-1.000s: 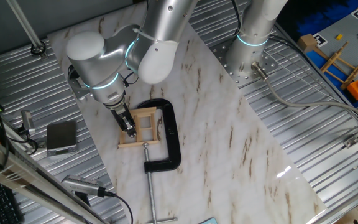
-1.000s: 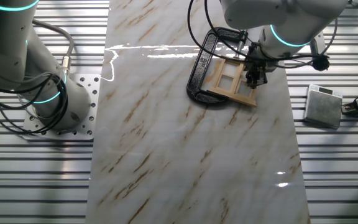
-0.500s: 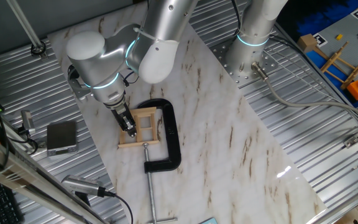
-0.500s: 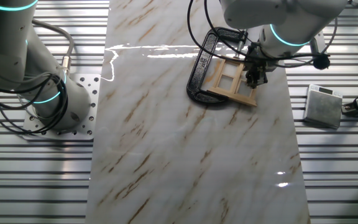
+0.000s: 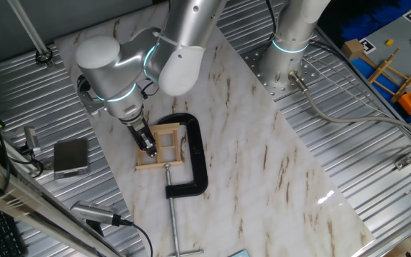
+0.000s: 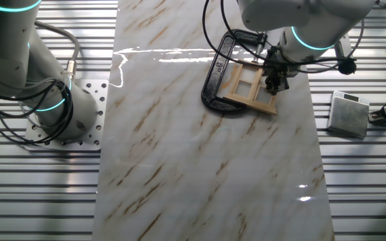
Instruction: Open a sliding window
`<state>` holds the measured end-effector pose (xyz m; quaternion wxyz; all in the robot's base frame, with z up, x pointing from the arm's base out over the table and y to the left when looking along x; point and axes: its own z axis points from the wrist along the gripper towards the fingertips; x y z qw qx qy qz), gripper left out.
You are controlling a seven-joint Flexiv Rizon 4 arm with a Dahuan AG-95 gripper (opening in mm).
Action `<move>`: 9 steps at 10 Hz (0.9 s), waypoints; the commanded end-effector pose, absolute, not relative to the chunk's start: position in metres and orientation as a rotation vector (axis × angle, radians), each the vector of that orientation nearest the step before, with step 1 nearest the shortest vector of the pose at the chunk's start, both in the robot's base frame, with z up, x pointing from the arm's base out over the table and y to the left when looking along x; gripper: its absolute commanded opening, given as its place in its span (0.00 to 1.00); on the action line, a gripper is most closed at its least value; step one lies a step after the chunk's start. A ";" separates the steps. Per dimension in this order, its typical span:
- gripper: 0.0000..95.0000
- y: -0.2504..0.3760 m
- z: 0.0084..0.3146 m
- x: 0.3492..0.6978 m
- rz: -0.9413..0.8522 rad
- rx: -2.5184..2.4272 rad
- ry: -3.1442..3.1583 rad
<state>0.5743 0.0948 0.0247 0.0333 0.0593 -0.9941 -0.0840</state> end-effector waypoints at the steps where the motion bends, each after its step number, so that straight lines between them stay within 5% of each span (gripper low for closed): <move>1: 0.40 0.095 0.024 0.575 -0.241 0.246 -3.057; 9: 0.40 0.095 0.024 0.574 -0.224 0.304 -3.052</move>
